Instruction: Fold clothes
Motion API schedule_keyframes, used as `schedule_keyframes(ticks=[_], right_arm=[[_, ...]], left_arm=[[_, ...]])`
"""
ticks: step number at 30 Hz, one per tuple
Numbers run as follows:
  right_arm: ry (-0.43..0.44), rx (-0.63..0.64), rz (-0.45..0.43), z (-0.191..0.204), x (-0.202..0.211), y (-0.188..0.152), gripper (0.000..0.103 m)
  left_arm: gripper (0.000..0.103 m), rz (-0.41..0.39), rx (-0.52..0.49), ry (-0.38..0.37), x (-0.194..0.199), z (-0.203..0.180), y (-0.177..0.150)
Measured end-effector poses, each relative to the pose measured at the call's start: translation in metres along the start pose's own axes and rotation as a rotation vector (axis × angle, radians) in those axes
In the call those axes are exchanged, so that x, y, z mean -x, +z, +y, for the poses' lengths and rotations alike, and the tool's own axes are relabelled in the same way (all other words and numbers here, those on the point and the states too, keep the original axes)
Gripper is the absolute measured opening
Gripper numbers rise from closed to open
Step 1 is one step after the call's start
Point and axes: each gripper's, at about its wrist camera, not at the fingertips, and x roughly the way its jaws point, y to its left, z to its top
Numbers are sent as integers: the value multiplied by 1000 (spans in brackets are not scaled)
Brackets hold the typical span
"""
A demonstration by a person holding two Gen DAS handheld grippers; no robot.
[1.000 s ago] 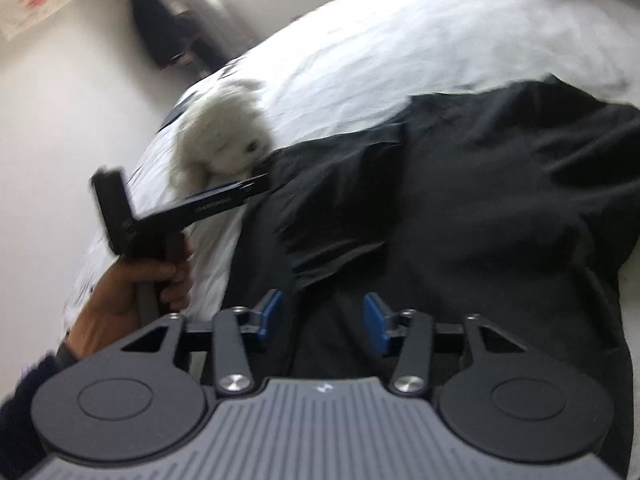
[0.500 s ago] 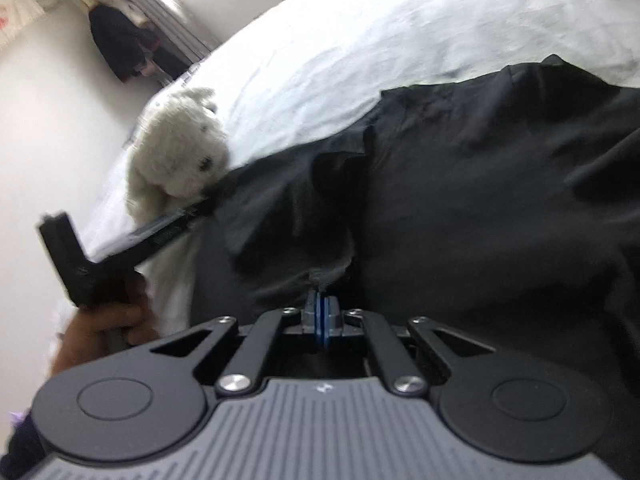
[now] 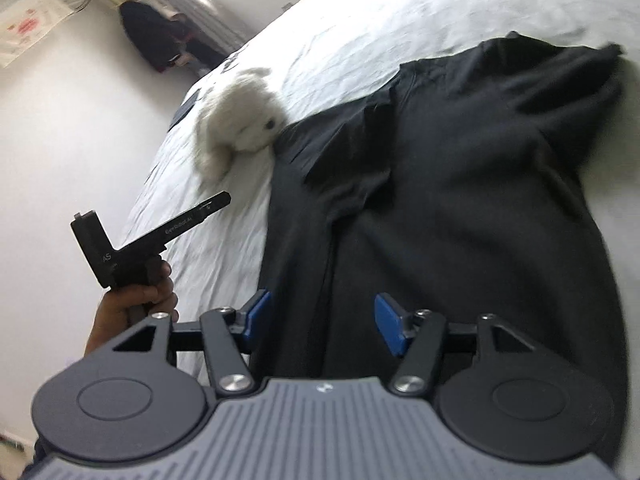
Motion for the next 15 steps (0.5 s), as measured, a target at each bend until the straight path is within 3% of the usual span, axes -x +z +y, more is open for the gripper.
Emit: schedule_keyframes(ticks=[4,5,7,8,11,15], right_arm=[[-22,139,2,30,39,-68,59],[-15,171,4,36,45,-88,55],[2,228,9,48,57,-128,35],[15,239,16,51,61,-145,32],[33,218,39,52,69,-183,32],[21,207,85,49,70,-210,34]], left_arm=[[31,63,35,-41,67,-29,-40],[31,77,50,-50,85,-38,-53],[31,105,80,-66,119,-55,-80],[31,119,95,-75,137,-63,-93],[33,109,53,-82,191,-90,-142],[39,131,-7,-105,243,-116,-199]])
